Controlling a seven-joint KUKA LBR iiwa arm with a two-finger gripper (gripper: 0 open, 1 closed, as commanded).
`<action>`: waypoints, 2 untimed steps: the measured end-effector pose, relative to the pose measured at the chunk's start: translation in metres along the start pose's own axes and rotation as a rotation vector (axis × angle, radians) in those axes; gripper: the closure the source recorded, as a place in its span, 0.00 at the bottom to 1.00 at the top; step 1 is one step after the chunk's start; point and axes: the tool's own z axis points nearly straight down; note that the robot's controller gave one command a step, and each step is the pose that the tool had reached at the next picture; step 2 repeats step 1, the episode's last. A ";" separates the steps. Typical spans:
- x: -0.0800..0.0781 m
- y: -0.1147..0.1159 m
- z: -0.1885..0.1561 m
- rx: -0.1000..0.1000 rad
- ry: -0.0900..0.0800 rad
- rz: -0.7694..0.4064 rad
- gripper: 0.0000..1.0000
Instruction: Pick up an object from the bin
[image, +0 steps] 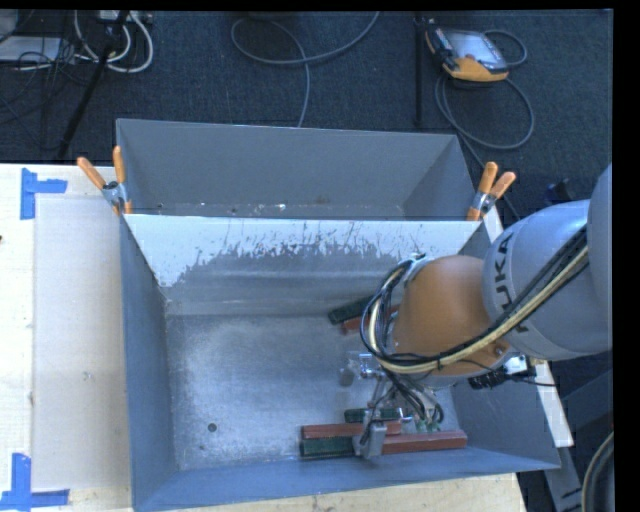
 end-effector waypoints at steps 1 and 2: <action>-0.002 -0.006 0.001 -0.004 0.001 -0.089 1.00; -0.002 -0.006 0.001 -0.004 0.001 -0.089 1.00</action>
Offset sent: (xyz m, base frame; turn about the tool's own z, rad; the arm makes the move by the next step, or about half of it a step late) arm 0.0000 0.0000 0.0000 0.0000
